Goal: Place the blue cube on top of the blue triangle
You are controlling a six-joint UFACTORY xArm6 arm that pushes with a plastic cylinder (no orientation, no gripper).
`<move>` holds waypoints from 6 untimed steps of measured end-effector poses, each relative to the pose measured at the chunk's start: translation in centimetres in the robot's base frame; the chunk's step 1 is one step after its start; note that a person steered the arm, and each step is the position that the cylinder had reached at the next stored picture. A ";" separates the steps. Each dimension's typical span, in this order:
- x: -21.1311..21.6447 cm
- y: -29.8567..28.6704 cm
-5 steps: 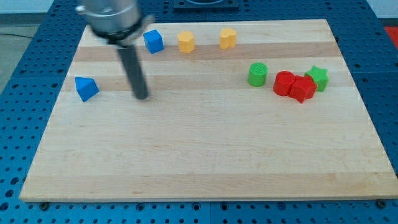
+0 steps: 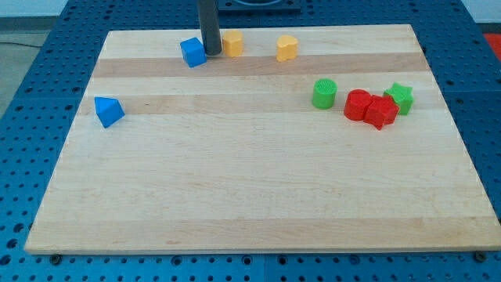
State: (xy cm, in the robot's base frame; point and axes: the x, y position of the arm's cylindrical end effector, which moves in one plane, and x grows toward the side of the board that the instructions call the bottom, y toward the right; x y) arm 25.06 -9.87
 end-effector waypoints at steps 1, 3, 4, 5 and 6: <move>0.6 -4.8; 1.2 -7.1; 2.6 -10.2; 5.2 -12.1; 7.7 -12.3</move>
